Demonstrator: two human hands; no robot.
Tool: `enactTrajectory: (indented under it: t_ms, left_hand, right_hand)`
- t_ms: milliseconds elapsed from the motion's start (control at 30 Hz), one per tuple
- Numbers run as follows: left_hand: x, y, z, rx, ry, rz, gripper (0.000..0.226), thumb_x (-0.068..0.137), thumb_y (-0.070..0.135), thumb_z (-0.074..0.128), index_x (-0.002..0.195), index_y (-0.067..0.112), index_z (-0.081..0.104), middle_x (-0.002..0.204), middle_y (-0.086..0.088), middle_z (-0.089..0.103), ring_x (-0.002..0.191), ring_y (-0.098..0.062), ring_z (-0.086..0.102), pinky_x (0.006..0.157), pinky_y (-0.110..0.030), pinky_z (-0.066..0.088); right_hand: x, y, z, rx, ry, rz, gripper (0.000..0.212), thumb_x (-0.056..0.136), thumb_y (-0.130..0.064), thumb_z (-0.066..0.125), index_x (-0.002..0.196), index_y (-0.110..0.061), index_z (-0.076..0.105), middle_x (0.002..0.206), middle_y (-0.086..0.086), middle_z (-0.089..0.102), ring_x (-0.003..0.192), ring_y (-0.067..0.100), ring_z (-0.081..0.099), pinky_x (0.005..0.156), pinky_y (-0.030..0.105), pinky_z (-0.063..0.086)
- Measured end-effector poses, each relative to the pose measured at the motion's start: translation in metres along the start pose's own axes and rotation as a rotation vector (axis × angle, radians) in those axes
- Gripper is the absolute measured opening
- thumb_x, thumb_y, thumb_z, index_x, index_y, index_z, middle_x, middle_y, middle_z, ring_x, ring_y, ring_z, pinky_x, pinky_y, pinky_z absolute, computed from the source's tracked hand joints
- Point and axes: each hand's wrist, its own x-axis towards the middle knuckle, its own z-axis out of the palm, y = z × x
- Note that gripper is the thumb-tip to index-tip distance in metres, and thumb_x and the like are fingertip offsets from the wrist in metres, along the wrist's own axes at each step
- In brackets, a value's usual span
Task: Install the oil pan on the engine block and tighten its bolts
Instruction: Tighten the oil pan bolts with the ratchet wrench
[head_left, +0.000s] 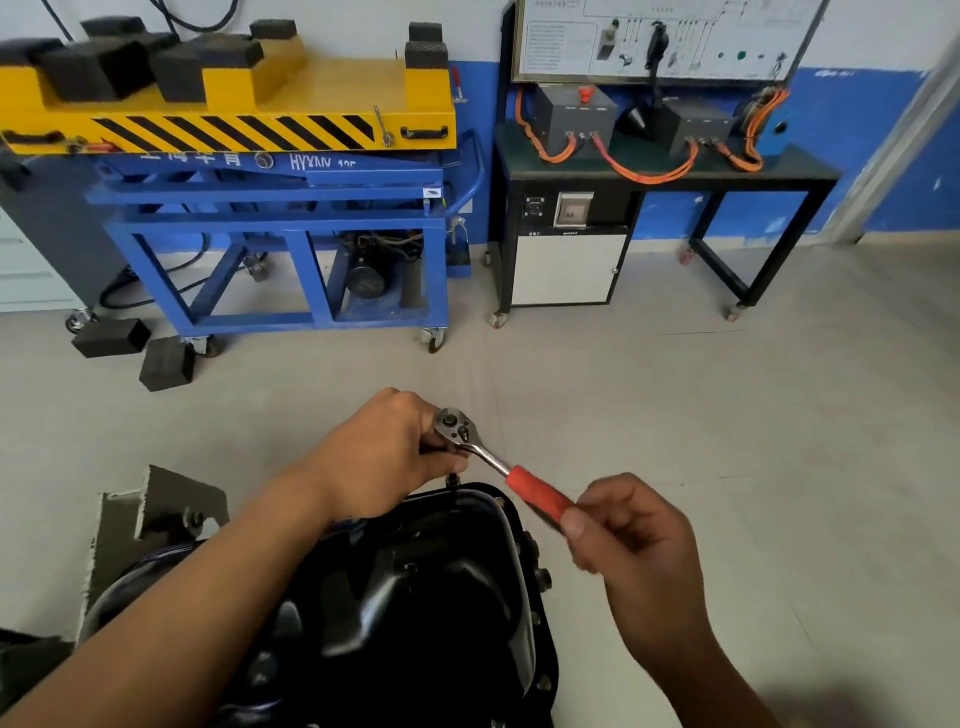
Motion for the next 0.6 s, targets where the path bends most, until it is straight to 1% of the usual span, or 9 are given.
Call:
enactTrajectory:
  t_ms: [33, 100, 200, 300, 333, 400, 467, 533, 600]
  left_hand:
    - [0.000, 0.000, 0.000, -0.002, -0.004, -0.001, 0.007, 0.085, 0.016, 0.080, 0.079, 0.017, 0.076, 0.059, 0.006, 0.063, 0.055, -0.007, 0.049, 0.060, -0.019, 0.044]
    - [0.001, 0.000, 0.000, -0.024, -0.020, -0.013, 0.005, 0.085, 0.014, 0.080, 0.082, 0.016, 0.077, 0.065, 0.015, 0.068, 0.062, 0.000, 0.060, 0.068, -0.016, 0.048]
    - [0.002, 0.000, 0.001, -0.045, -0.062, -0.027, 0.011, 0.085, 0.010, 0.079, 0.083, 0.020, 0.078, 0.073, 0.017, 0.072, 0.072, 0.004, 0.066, 0.077, -0.015, 0.051]
    - [0.003, 0.000, 0.000, -0.051, -0.084, -0.025, 0.012, 0.086, 0.008, 0.077, 0.083, 0.020, 0.078, 0.070, 0.023, 0.070, 0.071, 0.008, 0.064, 0.076, -0.013, 0.049]
    - [0.003, 0.000, 0.000, -0.052, -0.089, -0.027, 0.015, 0.086, 0.008, 0.077, 0.082, 0.022, 0.077, 0.068, 0.026, 0.069, 0.070, 0.009, 0.063, 0.075, -0.011, 0.047]
    - [0.002, 0.001, -0.001, -0.048, -0.092, -0.039, 0.019, 0.087, 0.008, 0.076, 0.081, 0.026, 0.075, 0.067, 0.028, 0.068, 0.069, 0.010, 0.062, 0.073, -0.007, 0.044]
    - [0.000, 0.002, -0.001, -0.051, -0.077, -0.052, 0.021, 0.088, 0.009, 0.076, 0.080, 0.028, 0.075, 0.066, 0.028, 0.067, 0.068, 0.010, 0.061, 0.072, -0.006, 0.043]
    - [-0.003, 0.000, 0.002, -0.061, -0.043, -0.067, 0.021, 0.088, 0.010, 0.075, 0.078, 0.028, 0.074, 0.065, 0.024, 0.068, 0.065, 0.010, 0.059, 0.071, -0.009, 0.043]
    - [-0.004, -0.003, 0.004, -0.067, 0.006, -0.095, 0.017, 0.088, 0.014, 0.076, 0.075, 0.024, 0.075, 0.069, 0.011, 0.072, 0.063, 0.004, 0.056, 0.070, -0.018, 0.047]
  right_hand:
    - [0.007, 0.000, -0.003, 0.026, 0.030, 0.007, 0.010, 0.069, -0.020, 0.078, 0.073, -0.023, 0.069, 0.053, 0.000, 0.055, 0.047, 0.010, 0.047, 0.048, 0.019, 0.042]
    - [0.029, 0.000, -0.007, 0.056, 0.086, 0.031, 0.010, 0.078, -0.017, 0.079, 0.074, -0.019, 0.070, 0.054, 0.001, 0.050, 0.049, 0.012, 0.041, 0.048, 0.020, 0.036]
    - [0.079, -0.001, -0.003, 0.005, 0.125, 0.074, 0.010, 0.092, -0.018, 0.070, 0.082, -0.017, 0.074, 0.063, 0.008, 0.052, 0.053, 0.014, 0.042, 0.049, 0.025, 0.034]
    - [0.131, -0.003, 0.021, -0.067, 0.035, 0.136, 0.013, 0.096, -0.023, 0.065, 0.097, -0.014, 0.074, 0.078, 0.013, 0.061, 0.057, 0.012, 0.047, 0.050, 0.024, 0.036]
    - [0.144, -0.003, 0.032, -0.080, -0.016, 0.150, 0.016, 0.097, -0.025, 0.063, 0.099, -0.013, 0.074, 0.079, 0.012, 0.063, 0.057, 0.010, 0.048, 0.050, 0.023, 0.036]
    - [0.160, -0.003, 0.054, -0.072, -0.105, 0.170, 0.018, 0.099, -0.027, 0.059, 0.096, -0.016, 0.073, 0.076, 0.008, 0.065, 0.056, 0.009, 0.049, 0.050, 0.022, 0.035]
    - [0.163, -0.002, 0.068, -0.047, -0.144, 0.179, 0.019, 0.101, -0.028, 0.056, 0.095, -0.018, 0.072, 0.068, 0.001, 0.065, 0.054, 0.010, 0.049, 0.049, 0.023, 0.034]
    - [0.156, 0.000, 0.069, 0.000, -0.118, 0.168, 0.021, 0.102, -0.029, 0.055, 0.097, -0.016, 0.071, 0.064, 0.000, 0.064, 0.053, 0.010, 0.049, 0.049, 0.023, 0.034]
    - [0.144, 0.002, 0.056, 0.050, -0.043, 0.139, 0.021, 0.101, -0.028, 0.056, 0.098, -0.013, 0.070, 0.063, 0.000, 0.062, 0.052, 0.010, 0.047, 0.048, 0.022, 0.034]
